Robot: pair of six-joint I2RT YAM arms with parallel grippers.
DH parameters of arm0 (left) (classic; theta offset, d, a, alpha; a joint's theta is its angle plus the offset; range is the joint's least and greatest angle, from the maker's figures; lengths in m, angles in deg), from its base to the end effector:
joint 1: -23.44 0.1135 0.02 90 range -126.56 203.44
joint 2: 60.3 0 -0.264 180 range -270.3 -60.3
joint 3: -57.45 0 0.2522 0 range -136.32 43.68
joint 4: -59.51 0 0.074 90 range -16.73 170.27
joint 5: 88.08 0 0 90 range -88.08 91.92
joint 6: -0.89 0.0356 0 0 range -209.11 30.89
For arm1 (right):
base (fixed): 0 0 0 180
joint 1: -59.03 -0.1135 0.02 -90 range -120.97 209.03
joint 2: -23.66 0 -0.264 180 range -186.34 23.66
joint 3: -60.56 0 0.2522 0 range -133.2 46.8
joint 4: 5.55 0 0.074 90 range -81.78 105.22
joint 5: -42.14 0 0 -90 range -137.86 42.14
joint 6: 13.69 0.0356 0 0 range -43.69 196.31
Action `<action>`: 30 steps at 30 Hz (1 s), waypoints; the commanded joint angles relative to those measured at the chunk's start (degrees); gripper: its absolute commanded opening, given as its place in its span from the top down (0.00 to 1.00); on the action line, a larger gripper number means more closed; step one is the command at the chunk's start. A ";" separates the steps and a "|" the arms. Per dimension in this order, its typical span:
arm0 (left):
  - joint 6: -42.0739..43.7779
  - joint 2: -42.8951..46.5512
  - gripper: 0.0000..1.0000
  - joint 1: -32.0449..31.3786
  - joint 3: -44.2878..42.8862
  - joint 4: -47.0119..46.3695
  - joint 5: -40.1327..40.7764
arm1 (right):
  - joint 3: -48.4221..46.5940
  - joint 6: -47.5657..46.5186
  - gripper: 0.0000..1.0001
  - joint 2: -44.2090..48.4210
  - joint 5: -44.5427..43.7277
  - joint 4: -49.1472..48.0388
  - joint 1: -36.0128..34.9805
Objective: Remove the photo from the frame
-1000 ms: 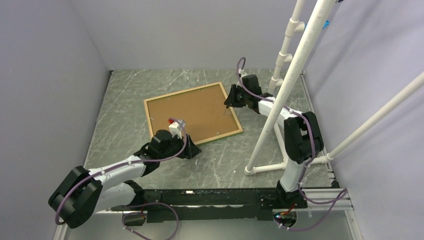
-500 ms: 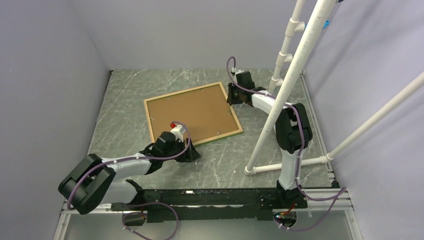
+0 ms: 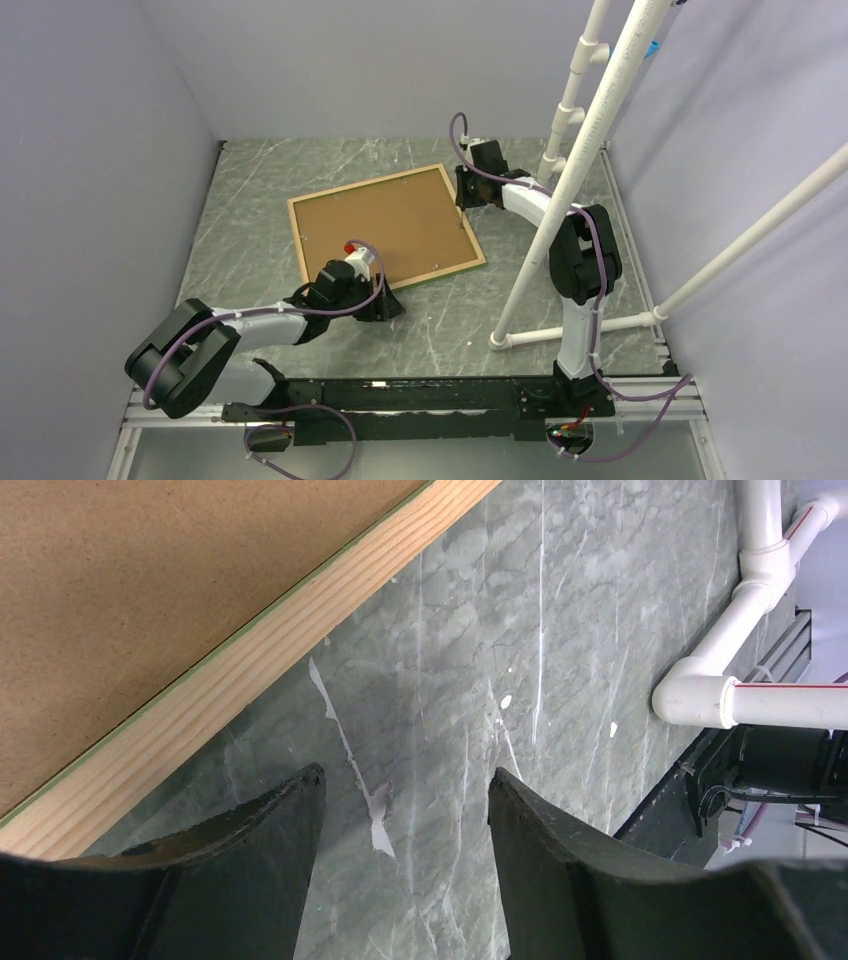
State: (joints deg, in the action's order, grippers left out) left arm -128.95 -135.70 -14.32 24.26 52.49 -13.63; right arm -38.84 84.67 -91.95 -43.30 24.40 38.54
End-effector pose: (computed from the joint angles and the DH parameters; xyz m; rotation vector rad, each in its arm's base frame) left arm 0.1750 -0.1476 0.1371 0.1241 2.3609 -1.0171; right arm 0.4225 0.1609 0.2022 -0.2917 2.3813 0.3330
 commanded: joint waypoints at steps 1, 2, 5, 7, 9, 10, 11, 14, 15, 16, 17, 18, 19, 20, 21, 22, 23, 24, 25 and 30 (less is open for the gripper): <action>-0.62 -1.51 0.34 -0.10 -0.76 2.17 2.42 | 0.21 1.44 1.00 0.30 -1.49 4.64 0.11; -0.72 -1.82 0.33 -0.04 -1.10 2.56 3.13 | 0.82 2.35 1.00 0.53 -1.14 5.28 0.12; -0.81 -3.10 0.33 -0.06 -1.89 2.66 3.99 | 2.02 4.97 1.00 0.81 1.16 7.24 0.15; -1.09 -4.02 0.33 -0.05 -2.28 2.24 4.04 | 2.71 6.37 1.00 0.98 2.74 7.88 0.19; -1.50 -4.72 0.33 -0.09 -2.38 1.49 3.99 | 3.12 7.72 1.00 1.02 4.85 8.38 0.26; -1.71 -4.95 0.33 -0.07 -2.38 1.18 3.96 | 3.23 8.39 1.00 1.01 5.81 8.82 0.45; -1.88 -5.22 0.33 -0.09 -2.44 0.95 3.94 | 3.34 9.17 1.00 1.14 6.87 9.12 0.50; -2.24 -5.38 0.33 -0.12 -2.26 0.68 3.97 | 4.23 10.97 1.00 2.00 8.66 9.43 0.73; -2.33 -5.31 0.33 -0.11 -2.08 0.58 4.10 | 4.48 11.68 1.00 2.30 9.15 9.93 0.83; -2.35 -5.21 0.33 -0.11 -1.94 0.56 4.32 | 4.58 12.26 1.00 2.49 9.44 10.35 0.85; -2.40 -5.15 0.33 -0.08 -1.75 0.54 4.61 | 4.79 12.74 1.00 2.76 9.76 10.62 0.95; -2.29 -5.12 0.33 -0.06 -1.71 0.69 4.83 | 5.05 13.31 1.00 3.11 10.19 10.81 0.96; -2.20 -5.05 0.32 0.02 -1.70 0.85 5.09 | 5.44 13.80 1.00 3.43 10.37 10.94 1.03; -2.18 -5.12 0.32 0.00 -1.70 0.97 5.38 | 5.89 14.44 1.00 3.72 10.65 10.95 1.06; -2.18 -5.23 0.32 0.05 -1.71 1.00 5.56 | 6.40 14.95 1.00 4.00 11.31 10.94 1.07; -2.17 -5.47 0.32 0.18 -1.76 0.93 5.68 | 6.90 15.46 1.00 4.26 11.84 10.83 1.11; -2.14 -5.75 0.32 0.22 -1.93 0.79 5.70 | 7.51 15.97 1.00 4.52 12.23 10.84 1.07; -2.17 -6.05 0.32 0.24 -2.06 0.68 5.76 | 8.13 16.48 1.00 4.90 12.64 10.80 1.08; -2.36 -6.38 0.32 0.34 -2.21 0.57 5.71 | 8.93 16.90 1.00 5.28 12.86 10.72 1.09; -4.04 -8.23 0.32 0.34 -2.48 -1.89 4.98 | 14.11 19.45 1.00 8.49 14.33 8.37 1.09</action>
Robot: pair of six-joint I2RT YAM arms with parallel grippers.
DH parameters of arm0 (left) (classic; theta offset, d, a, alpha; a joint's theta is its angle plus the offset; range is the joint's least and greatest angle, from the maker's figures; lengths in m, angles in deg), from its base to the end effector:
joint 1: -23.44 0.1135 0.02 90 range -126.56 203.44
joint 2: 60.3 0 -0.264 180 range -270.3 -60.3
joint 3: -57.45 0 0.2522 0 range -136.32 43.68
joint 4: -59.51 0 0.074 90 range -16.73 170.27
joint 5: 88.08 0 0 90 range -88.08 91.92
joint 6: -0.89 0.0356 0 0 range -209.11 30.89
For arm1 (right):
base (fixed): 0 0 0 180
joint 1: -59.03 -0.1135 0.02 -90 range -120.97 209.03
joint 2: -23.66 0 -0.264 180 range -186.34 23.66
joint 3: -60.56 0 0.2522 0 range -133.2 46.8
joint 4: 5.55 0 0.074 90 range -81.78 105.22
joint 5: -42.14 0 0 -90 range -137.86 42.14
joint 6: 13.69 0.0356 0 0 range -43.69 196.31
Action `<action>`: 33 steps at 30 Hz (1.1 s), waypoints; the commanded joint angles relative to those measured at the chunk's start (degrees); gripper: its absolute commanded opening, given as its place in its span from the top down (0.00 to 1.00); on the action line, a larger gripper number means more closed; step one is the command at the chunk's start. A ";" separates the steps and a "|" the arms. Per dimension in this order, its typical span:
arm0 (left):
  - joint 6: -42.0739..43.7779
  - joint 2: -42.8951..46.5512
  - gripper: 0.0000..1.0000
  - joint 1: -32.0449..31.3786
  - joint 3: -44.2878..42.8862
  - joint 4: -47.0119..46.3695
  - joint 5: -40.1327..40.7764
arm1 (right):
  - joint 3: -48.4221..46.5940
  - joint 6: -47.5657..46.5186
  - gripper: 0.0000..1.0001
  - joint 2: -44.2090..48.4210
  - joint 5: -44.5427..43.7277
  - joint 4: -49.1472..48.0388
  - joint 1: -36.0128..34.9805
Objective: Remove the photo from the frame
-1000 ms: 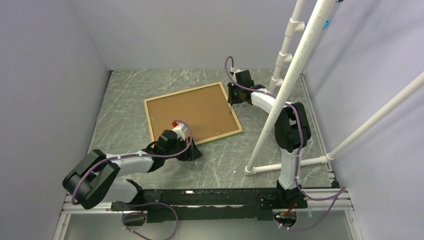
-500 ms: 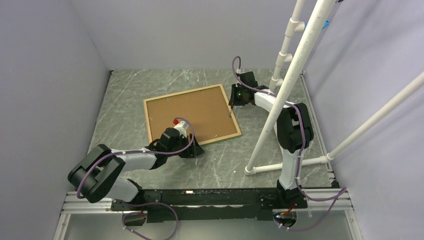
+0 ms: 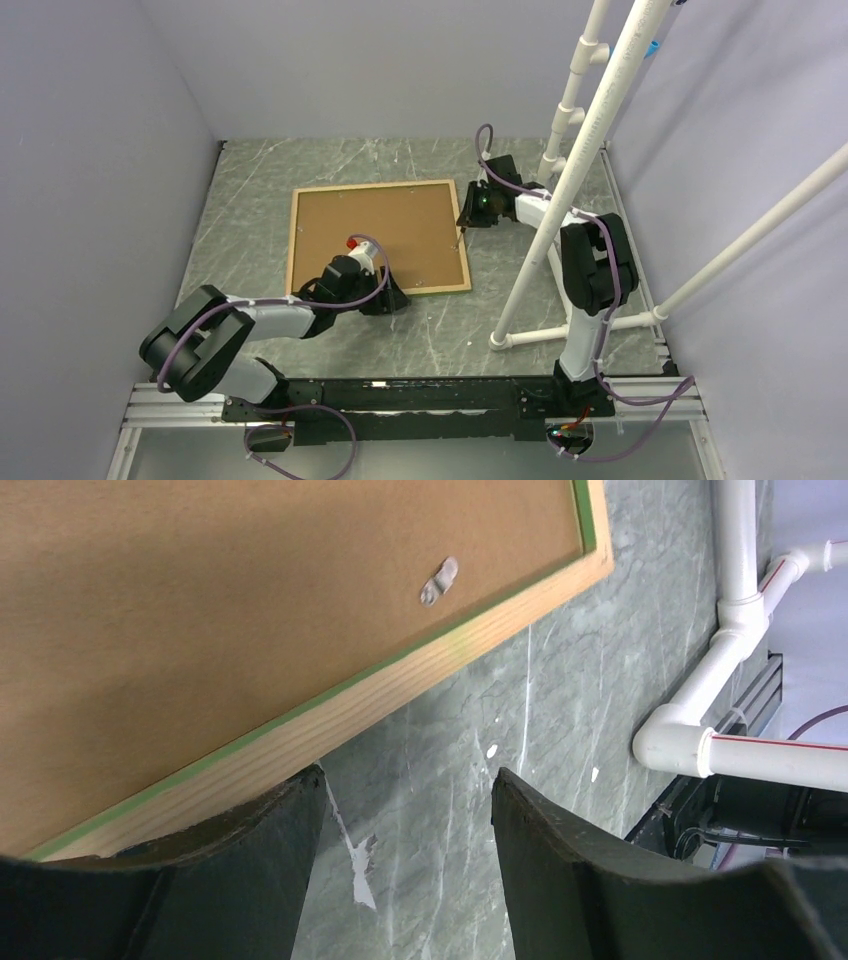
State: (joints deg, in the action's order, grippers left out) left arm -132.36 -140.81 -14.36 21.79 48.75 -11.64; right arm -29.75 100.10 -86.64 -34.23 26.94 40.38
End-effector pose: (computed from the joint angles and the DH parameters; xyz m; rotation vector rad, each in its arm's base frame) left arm 0.1886 -0.1569 0.1351 0.0363 2.3490 -1.0204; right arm 0.3903 0.1406 0.1888 0.0109 2.5527 0.5977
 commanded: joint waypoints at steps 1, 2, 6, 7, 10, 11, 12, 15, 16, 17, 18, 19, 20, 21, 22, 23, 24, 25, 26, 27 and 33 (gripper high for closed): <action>-1.26 -3.76 0.32 0.37 -0.06 1.38 2.75 | 5.98 4.74 1.00 3.63 5.63 5.19 -0.81; -1.79 -4.49 0.32 0.42 -0.23 0.71 2.15 | 6.76 5.34 1.00 4.02 6.49 4.13 -0.94; -3.99 -7.40 0.33 0.42 -0.55 -2.13 0.47 | 9.84 6.96 1.00 6.34 2.30 2.15 -3.53; -5.70 -8.18 0.33 0.43 -0.47 -2.58 -0.20 | 10.77 7.87 1.00 7.03 2.26 1.64 -3.82; -8.04 -10.88 0.33 0.36 -0.37 -8.41 -2.15 | 15.19 9.96 1.00 10.38 0.77 -2.32 -4.71; -8.91 -11.81 0.34 0.38 -0.52 -9.45 -2.10 | 16.45 10.42 1.00 11.15 -0.09 -2.93 -5.01; -10.87 -12.78 0.34 0.43 -0.62 -9.44 -2.10 | 17.24 10.82 1.00 11.47 0.57 -3.36 -5.07; -15.20 -16.68 0.35 0.43 0.43 -18.84 -5.27 | 19.41 10.31 1.00 12.14 3.06 -5.67 -5.57; -16.19 -17.97 0.36 0.37 0.77 -22.64 -6.29 | 20.43 9.50 1.00 12.52 3.37 -7.45 -6.00; -17.35 -18.99 0.37 0.39 1.16 -23.56 -6.61 | 21.22 8.96 1.00 12.72 4.03 -8.78 -6.13; -18.80 -19.80 0.37 0.36 1.66 -24.07 -6.92 | 21.75 8.91 1.00 12.95 5.64 -9.97 -5.92; -19.88 -20.07 0.38 0.37 2.46 -26.20 -8.26 | 22.07 8.90 1.00 13.45 7.82 -11.61 -5.61; -20.28 -19.96 0.39 0.25 3.43 -28.80 -9.20 | 22.34 8.96 1.00 14.20 9.62 -13.26 -5.33; -19.88 -19.18 0.39 0.23 4.60 -30.00 -9.47 | 22.18 8.86 1.00 15.30 10.87 -15.03 -5.12; -18.96 -17.75 0.39 0.19 5.63 -29.65 -8.74 | 21.57 8.75 1.00 15.75 11.56 -15.68 -4.82; -17.55 -15.59 0.38 0.15 6.86 -27.79 -7.13 | 20.71 8.96 1.00 15.81 12.15 -15.68 -4.42; -16.40 -13.41 0.37 0.17 7.66 -23.95 -5.36 | 19.53 9.44 1.00 15.59 13.12 -15.47 -3.88; -15.24 -10.95 0.37 0.16 7.94 -19.35 -3.80 | 18.48 10.03 1.00 15.27 14.83 -15.52 -3.23; -13.62 -8.47 0.36 0.12 7.78 -15.12 -2.75 | 17.64 10.51 1.00 14.88 16.46 -15.99 -2.69; -12.07 -6.14 0.35 0.10 6.91 -10.77 -1.73 | 16.99 10.64 1.00 14.60 17.57 -16.37 -2.36; -14.26 6.51 0.22 -0.14 -0.67 27.50 12.13 | 12.64 4.72 1.00 13.80 14.68 -8.15 -2.10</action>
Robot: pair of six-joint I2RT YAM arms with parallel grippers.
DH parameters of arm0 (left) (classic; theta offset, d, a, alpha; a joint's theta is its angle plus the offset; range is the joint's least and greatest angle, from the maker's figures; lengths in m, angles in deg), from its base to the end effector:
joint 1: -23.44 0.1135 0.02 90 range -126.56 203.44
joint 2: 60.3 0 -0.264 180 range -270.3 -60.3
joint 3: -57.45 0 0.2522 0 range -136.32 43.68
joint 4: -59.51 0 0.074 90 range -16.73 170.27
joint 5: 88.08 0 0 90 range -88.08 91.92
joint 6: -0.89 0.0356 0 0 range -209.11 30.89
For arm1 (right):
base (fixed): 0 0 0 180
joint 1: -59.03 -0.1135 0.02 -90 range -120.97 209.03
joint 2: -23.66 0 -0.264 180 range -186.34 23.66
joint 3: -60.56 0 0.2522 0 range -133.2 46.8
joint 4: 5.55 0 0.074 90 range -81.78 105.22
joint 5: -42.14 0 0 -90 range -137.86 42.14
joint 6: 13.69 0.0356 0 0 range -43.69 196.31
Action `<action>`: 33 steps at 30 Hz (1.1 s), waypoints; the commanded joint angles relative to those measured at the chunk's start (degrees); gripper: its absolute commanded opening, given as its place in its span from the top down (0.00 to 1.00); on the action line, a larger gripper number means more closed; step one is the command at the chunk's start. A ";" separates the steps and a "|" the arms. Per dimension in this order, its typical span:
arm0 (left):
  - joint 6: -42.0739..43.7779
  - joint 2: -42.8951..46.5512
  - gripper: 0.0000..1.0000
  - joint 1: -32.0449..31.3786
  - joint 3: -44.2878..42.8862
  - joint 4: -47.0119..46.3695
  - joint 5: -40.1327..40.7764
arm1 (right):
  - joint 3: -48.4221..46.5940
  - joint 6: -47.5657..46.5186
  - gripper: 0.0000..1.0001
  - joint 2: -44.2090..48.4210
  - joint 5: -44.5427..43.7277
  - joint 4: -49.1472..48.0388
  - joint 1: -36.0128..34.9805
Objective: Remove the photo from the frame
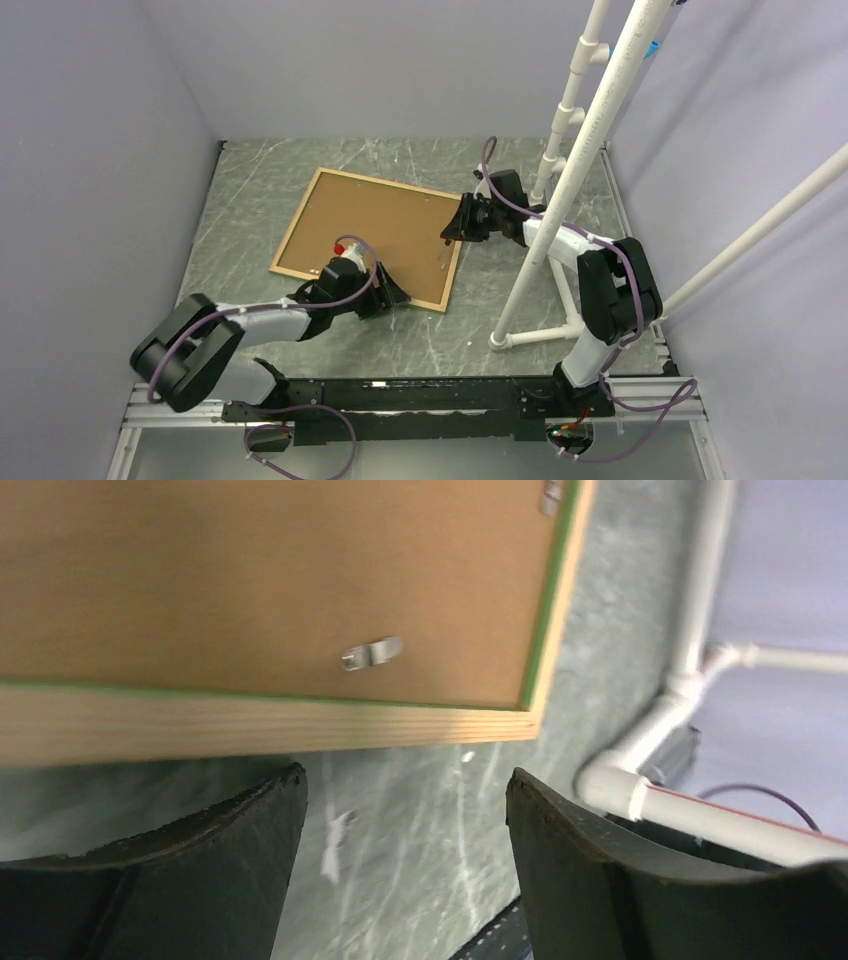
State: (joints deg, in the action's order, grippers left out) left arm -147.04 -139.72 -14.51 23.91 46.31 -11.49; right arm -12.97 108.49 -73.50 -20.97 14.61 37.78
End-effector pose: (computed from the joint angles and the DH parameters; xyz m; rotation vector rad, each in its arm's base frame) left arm 0.1830 -0.1532 0.1333 -0.2624 2.3718 -1.1539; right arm 0.3300 0.1456 0.2012 -0.0154 2.4549 0.9899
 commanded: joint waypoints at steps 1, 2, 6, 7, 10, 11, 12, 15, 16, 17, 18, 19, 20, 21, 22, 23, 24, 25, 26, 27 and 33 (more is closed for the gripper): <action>-0.73 7.48 0.22 0.04 -2.71 32.62 13.14 | -4.11 -4.62 1.00 0.80 0.93 4.71 0.51; -1.54 9.86 0.22 0.05 -2.49 34.95 15.28 | -3.83 -5.33 1.00 1.02 0.45 4.94 0.61; -9.53 19.03 0.19 0.88 -1.33 42.77 21.27 | -1.73 -5.33 1.00 2.87 0.44 4.29 1.16; -10.88 20.24 0.18 1.32 -1.34 44.02 21.84 | -0.95 -4.92 1.00 3.52 0.86 3.45 1.28; -13.70 21.87 0.16 3.10 -2.95 47.74 23.33 | 1.13 -4.08 1.00 5.16 1.11 1.38 1.32; -14.88 21.93 0.15 3.41 -3.91 49.35 23.87 | 1.46 -3.98 1.00 5.61 1.22 1.40 1.38; -16.32 21.83 0.15 3.74 -4.47 50.22 24.38 | 1.76 -4.04 1.00 5.97 1.51 1.49 1.44; -20.23 20.59 0.16 6.36 -5.80 52.83 22.09 | 2.00 -5.62 1.00 7.24 1.38 3.15 1.48; -21.10 20.20 0.16 7.15 -6.10 52.98 21.15 | 2.27 -6.28 1.00 8.00 0.60 3.75 1.47; -21.69 19.92 0.17 7.43 -6.23 52.59 20.44 | 2.80 -6.82 1.00 8.92 -0.51 4.27 1.60; -22.33 19.76 0.18 7.55 -6.20 51.86 20.00 | 3.45 -7.17 1.00 9.79 -1.34 4.51 1.67; -22.89 19.63 0.19 7.60 -6.15 51.09 19.80 | 4.11 -7.36 1.00 10.64 -1.88 4.58 1.81; -23.59 19.33 0.20 7.62 -6.08 50.65 19.65 | 4.80 -7.46 1.00 11.20 -2.13 4.53 1.96; -25.19 18.81 0.22 7.56 -6.14 50.77 19.44 | 5.44 -7.44 1.00 11.83 -2.12 4.40 2.23; -26.45 18.28 0.23 7.56 -6.29 51.34 19.25 | 6.27 -7.27 1.00 12.34 -2.17 3.96 2.44; -27.59 17.72 0.25 7.59 -6.49 51.60 18.95 | 7.40 -7.11 1.00 12.91 -2.20 3.50 2.63; -27.77 17.13 0.26 7.56 -6.60 51.10 18.78 | 8.13 -6.90 1.00 13.51 -2.32 3.17 2.93; -27.75 16.53 0.27 7.57 -6.72 50.00 18.59 | 8.90 -6.58 1.00 14.00 -2.18 2.81 3.24; -28.27 15.70 0.27 7.57 -7.00 49.66 18.52 | 9.51 -6.22 1.00 14.23 -1.90 2.31 3.56; -28.92 14.91 0.27 7.56 -7.72 49.75 18.55 | 9.91 -5.98 1.00 14.19 -1.35 1.90 3.77; -29.80 10.23 0.14 7.48 -10.66 45.92 20.91 | 9.85 -6.26 1.00 13.91 -0.86 1.63 4.36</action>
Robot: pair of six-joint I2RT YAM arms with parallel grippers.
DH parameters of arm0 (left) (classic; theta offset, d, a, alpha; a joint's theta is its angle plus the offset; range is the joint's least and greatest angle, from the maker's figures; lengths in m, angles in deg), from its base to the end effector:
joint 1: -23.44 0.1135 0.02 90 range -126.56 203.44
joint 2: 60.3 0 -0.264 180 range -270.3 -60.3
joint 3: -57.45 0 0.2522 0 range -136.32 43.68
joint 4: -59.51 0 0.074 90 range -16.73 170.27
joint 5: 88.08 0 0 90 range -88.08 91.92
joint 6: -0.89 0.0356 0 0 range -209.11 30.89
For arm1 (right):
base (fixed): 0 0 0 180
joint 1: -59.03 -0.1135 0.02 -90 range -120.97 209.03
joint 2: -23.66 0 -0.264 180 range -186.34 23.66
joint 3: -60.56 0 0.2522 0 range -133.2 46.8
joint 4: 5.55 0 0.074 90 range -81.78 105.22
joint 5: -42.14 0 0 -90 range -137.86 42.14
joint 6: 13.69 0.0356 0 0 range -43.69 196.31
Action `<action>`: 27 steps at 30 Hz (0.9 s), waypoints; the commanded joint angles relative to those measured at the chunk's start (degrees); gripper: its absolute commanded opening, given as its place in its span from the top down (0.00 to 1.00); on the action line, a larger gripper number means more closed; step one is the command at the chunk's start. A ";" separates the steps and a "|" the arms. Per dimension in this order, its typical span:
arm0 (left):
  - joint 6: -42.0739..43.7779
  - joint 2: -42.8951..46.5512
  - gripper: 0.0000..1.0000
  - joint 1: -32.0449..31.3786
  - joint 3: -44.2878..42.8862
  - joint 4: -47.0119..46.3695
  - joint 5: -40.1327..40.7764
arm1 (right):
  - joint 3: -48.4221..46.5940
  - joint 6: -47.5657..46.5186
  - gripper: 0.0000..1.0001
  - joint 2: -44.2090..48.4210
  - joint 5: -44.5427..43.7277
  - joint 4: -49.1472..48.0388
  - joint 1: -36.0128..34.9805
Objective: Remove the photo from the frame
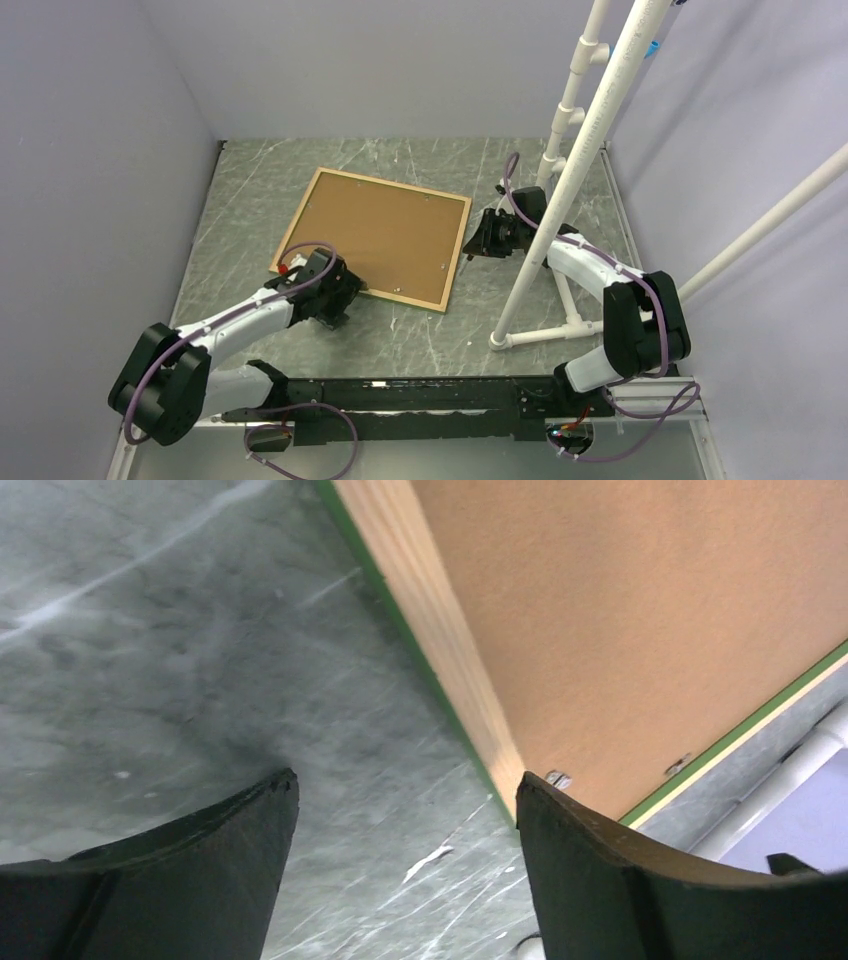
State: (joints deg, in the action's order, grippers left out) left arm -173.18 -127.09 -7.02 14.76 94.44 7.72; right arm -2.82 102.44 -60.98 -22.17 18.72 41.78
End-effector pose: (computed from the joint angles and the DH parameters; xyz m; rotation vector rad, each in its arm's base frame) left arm 0.1764 -0.0995 0.1593 -1.2570 2.4034 -0.5577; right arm 0.2864 0.1051 0.2092 -0.0378 2.4464 0.8842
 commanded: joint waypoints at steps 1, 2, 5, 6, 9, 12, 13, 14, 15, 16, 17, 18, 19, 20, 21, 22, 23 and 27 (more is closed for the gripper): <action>-4.38 -3.09 0.13 -0.04 -1.73 -2.67 2.17 | -0.42 -0.26 1.00 1.41 0.26 -2.36 0.38; -5.42 -4.16 0.11 0.07 -2.37 -2.44 2.42 | -0.72 -0.55 1.00 1.33 0.21 -1.98 0.38; -6.93 -9.99 0.13 0.25 -7.75 2.25 2.50 | -1.34 -1.30 1.00 1.97 -0.88 -1.03 0.47; -6.72 -12.32 0.16 0.20 -10.30 4.42 2.82 | -1.28 -1.30 1.00 2.39 -1.45 -0.82 0.59; -7.88 -18.29 0.25 0.07 -16.20 11.95 3.69 | -1.24 -1.17 1.00 3.16 -1.51 -0.54 0.71; -9.33 -20.48 0.41 0.05 -16.20 12.76 5.05 | -1.77 -1.42 1.00 3.19 -1.42 0.40 0.69; -9.16 -20.79 0.47 -0.08 -16.10 12.98 5.95 | -1.68 -1.39 1.00 3.43 -1.80 0.55 0.73; -8.73 -21.17 0.54 -0.24 -16.20 13.82 7.00 | -1.44 -1.24 1.00 3.90 -2.05 0.58 0.66; -8.05 -21.62 0.64 -0.36 -16.36 14.94 8.11 | -1.22 -1.13 1.00 4.27 -2.38 0.47 0.65; -7.06 -22.25 0.70 -0.35 -16.56 16.00 9.49 | -0.99 -1.04 1.00 4.55 -2.63 0.42 0.70; -5.43 -22.75 0.75 -0.36 -16.59 16.37 10.85 | -0.92 -1.00 1.00 4.69 -2.91 0.35 0.72; -3.39 -23.11 0.81 -0.32 -16.49 16.31 12.63 | -0.93 -1.06 1.00 4.79 -3.50 0.47 0.65; -0.60 -23.24 0.87 -0.38 -16.09 15.37 14.21 | -0.79 -1.08 1.00 5.06 -4.11 0.36 0.65; 4.22 -23.10 0.89 -0.37 -15.37 13.38 15.40 | -0.68 -1.20 1.00 5.42 -5.24 0.13 0.68; 8.74 -22.78 0.91 -0.39 -14.56 11.08 16.28 | -0.57 -1.30 1.00 5.73 -5.86 0.11 0.65; 12.52 -22.47 0.92 -0.37 -13.72 9.60 16.96 | -0.63 -1.38 1.00 6.12 -6.57 0.11 0.71; 15.91 -22.05 0.96 -0.31 -12.82 8.05 17.53 | -0.60 -1.51 1.00 6.39 -7.37 -0.05 0.82; 28.19 -19.19 1.00 -0.33 -7.73 1.67 18.16 | -1.88 -2.18 1.00 5.45 -8.16 -0.19 0.85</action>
State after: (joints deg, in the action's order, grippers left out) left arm -167.44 -146.56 -6.86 -0.22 95.59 20.60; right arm -2.82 101.74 -56.28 -27.94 19.35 42.32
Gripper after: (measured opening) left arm 0.059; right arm 0.232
